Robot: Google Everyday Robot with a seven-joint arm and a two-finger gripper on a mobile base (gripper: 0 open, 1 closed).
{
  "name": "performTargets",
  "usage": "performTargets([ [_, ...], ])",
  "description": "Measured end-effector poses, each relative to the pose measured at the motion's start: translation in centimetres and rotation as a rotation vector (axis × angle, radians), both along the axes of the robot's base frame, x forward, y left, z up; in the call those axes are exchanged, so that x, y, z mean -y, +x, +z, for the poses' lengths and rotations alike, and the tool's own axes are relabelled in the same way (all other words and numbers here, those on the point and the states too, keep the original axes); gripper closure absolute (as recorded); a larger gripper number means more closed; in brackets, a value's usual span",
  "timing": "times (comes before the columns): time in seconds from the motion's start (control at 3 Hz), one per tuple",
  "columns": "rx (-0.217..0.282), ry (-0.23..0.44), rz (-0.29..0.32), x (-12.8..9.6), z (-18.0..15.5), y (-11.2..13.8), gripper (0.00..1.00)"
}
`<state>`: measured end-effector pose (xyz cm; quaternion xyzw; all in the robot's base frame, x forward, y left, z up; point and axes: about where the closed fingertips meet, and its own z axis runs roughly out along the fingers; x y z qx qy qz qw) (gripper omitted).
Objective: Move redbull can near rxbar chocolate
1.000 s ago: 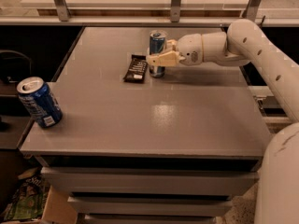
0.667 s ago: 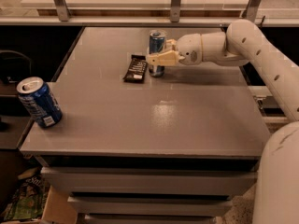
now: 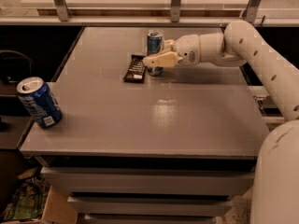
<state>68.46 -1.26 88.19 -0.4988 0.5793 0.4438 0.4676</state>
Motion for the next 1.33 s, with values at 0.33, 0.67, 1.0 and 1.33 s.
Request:
performTargets([
  [0.33, -0.003, 0.005, 0.006, -0.2, 0.0, -0.1, 0.0],
  [0.67, 0.007, 0.001, 0.009, 0.2, 0.7, -0.2, 0.0],
  [1.0, 0.021, 0.011, -0.004, 1.7, 1.9, -0.3, 0.0],
  [1.33, 0.02, 0.019, -0.002, 3.0, 2.5, -0.5, 0.0],
])
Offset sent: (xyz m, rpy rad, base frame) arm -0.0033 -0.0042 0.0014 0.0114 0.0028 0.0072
